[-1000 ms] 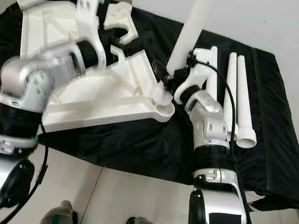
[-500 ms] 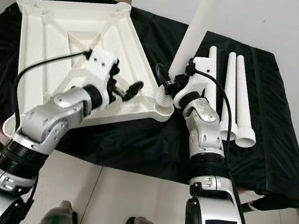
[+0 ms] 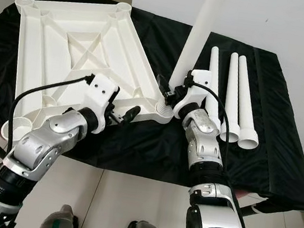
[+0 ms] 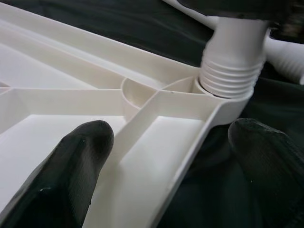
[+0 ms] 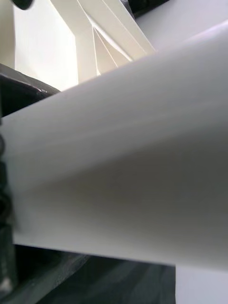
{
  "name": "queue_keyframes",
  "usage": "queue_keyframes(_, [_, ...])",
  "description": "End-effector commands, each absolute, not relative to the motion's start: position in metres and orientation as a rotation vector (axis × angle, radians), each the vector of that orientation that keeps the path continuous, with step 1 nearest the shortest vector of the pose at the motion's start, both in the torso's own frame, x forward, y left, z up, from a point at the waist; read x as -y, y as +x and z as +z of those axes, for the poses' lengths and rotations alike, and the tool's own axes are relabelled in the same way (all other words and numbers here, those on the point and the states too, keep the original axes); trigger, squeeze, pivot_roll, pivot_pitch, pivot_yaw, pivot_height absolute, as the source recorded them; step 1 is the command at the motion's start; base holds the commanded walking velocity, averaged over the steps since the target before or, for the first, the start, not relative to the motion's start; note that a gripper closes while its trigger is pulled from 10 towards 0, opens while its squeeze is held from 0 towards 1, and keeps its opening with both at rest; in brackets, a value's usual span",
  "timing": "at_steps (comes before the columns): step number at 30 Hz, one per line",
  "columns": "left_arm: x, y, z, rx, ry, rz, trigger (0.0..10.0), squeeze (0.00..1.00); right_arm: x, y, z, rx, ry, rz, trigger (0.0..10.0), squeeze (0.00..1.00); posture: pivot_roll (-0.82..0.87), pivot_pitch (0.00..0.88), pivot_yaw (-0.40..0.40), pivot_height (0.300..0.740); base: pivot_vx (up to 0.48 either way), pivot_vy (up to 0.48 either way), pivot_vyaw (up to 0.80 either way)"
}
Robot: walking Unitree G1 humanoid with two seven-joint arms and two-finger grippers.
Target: Building children table
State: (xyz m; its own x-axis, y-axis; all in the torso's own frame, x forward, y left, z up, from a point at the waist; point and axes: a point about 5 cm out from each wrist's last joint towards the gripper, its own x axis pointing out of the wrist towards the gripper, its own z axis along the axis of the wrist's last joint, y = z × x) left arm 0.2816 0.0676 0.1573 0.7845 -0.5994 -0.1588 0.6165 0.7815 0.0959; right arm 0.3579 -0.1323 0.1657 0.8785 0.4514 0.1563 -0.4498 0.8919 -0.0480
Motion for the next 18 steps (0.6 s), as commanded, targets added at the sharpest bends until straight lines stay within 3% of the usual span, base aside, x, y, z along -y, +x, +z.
queue_keyframes(1, [-0.0609, 0.2759, 0.1599, -0.103, 0.158, -0.773, 10.0, 0.00, 0.1287, 0.3572, 0.1557, 0.128, -0.027, 0.479, 10.0, 0.00, 0.04, 0.041, -0.062, 0.740, 0.000, 0.000, 0.00])
queue_keyframes(18, [-0.0630, 0.2716, 0.1627, -0.100, 0.159, -0.773, 10.0, 0.00, 0.1222, 0.3575, 0.1474, 0.103, -0.133, 0.524, 10.0, 0.00, 0.05, 0.045, -0.063, 0.740, 0.000, 0.000, 0.00])
